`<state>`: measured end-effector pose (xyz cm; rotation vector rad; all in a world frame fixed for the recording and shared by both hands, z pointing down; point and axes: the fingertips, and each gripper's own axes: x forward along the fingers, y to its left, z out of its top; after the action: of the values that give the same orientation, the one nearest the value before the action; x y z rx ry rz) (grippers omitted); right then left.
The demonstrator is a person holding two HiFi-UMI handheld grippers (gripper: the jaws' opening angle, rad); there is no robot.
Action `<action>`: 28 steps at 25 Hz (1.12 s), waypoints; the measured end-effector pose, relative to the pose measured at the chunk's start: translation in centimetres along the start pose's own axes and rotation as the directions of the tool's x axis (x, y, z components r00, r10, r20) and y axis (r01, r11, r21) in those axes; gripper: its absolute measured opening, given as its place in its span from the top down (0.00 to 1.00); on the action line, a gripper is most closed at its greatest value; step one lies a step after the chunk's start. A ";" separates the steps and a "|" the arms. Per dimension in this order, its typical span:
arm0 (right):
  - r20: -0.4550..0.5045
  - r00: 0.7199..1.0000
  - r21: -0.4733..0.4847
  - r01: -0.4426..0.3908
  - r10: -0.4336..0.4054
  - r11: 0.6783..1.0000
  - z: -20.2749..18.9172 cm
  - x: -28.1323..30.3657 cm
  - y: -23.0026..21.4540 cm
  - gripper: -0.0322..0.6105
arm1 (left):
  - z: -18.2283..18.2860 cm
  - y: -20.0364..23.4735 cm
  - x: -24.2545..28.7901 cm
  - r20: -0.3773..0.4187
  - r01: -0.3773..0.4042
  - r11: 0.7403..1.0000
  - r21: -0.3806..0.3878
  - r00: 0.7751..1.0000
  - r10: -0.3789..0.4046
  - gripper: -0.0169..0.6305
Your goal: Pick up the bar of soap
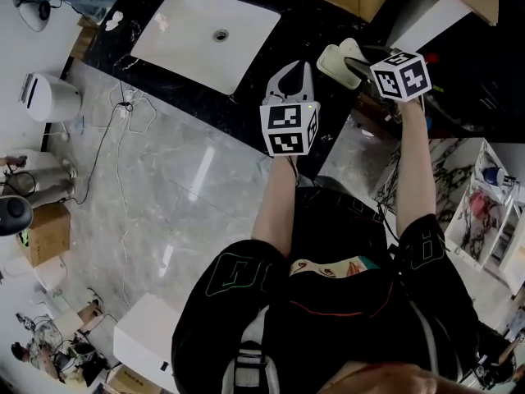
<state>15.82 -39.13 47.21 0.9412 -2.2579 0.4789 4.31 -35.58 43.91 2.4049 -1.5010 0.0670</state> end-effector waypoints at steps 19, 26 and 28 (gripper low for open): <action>0.458 0.852 0.209 0.176 -0.256 0.962 3.4 -9.9 -1.0 0.65 | 4.1 -1.6 0.3 0.048 0.011 0.997 0.082 0.999 -0.015 0.96; 0.564 0.765 0.241 0.208 -0.311 0.948 3.9 -13.3 -1.2 0.66 | 6.5 -1.0 -0.4 0.126 -0.056 0.992 0.113 0.991 0.041 0.96; 0.604 0.727 0.273 0.195 -0.326 0.942 4.1 -14.3 -1.4 0.66 | 6.9 -1.2 -0.4 0.135 -0.054 0.991 0.121 0.990 0.038 0.96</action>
<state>22.80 -35.18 34.63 1.7182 -2.6343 0.2635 4.34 -36.66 36.97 2.5162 -1.6573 0.0110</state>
